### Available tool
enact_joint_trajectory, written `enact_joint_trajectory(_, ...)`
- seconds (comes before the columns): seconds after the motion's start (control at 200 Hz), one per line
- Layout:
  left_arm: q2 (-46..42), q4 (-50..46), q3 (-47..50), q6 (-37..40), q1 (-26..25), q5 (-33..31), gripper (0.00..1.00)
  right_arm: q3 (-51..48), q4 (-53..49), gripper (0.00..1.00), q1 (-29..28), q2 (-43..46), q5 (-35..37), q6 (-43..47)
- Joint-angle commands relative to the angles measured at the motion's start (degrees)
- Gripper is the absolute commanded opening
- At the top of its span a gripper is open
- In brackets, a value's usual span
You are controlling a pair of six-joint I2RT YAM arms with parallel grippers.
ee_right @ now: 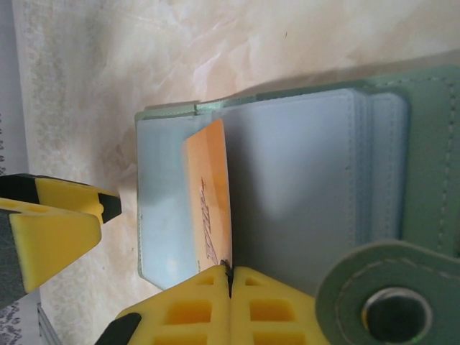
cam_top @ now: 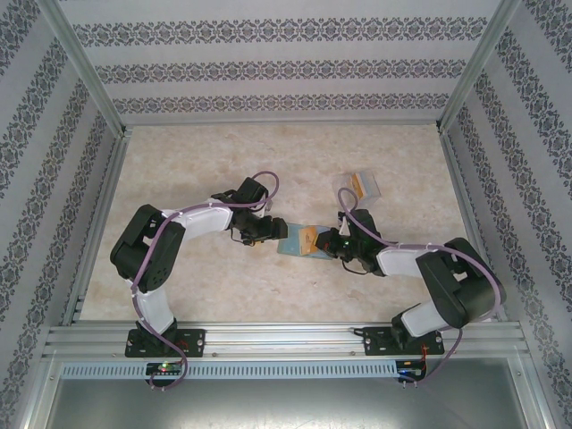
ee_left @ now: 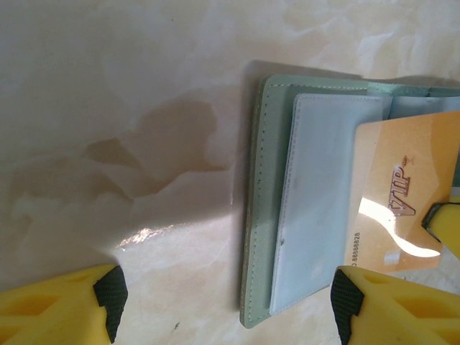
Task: Put the credit cards into the card holder
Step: Insert the credit card into the card slot.
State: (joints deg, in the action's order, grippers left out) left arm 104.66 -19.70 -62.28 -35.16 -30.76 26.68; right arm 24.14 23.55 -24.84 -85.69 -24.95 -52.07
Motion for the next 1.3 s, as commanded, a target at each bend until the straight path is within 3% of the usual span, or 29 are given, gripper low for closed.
enact_joint_trajectory(0.0,3.1,3.7,0.3,-0.7,-3.0,3.9,0.77,1.6,0.3,0.00,0.6,-2.4,0.5,3.2)
enact_joint_trajectory(0.145,3.3,5.2,1.1,-1.7,-3.2,4.0,0.77,2.1,3.0,0.00,-0.2,-4.8,-0.2,1.2)
enact_joint_trajectory(0.395,4.1,6.8,1.4,-3.4,-3.5,4.5,0.72,0.6,4.4,0.00,-1.5,-2.2,4.5,-2.4)
enact_joint_trajectory(0.694,5.4,6.7,0.0,-3.5,-3.8,5.6,0.72,0.7,4.9,0.00,-8.5,-2.6,12.9,-7.2)
enact_joint_trajectory(1.074,6.2,12.5,1.8,-7.1,-3.8,8.6,0.71,4.6,3.4,0.13,-10.6,-6.4,10.9,-10.3)
enact_joint_trajectory(1.294,6.7,15.1,3.2,-7.5,-3.8,8.8,0.71,6.2,5.3,0.22,-12.8,-9.8,13.2,-14.5)
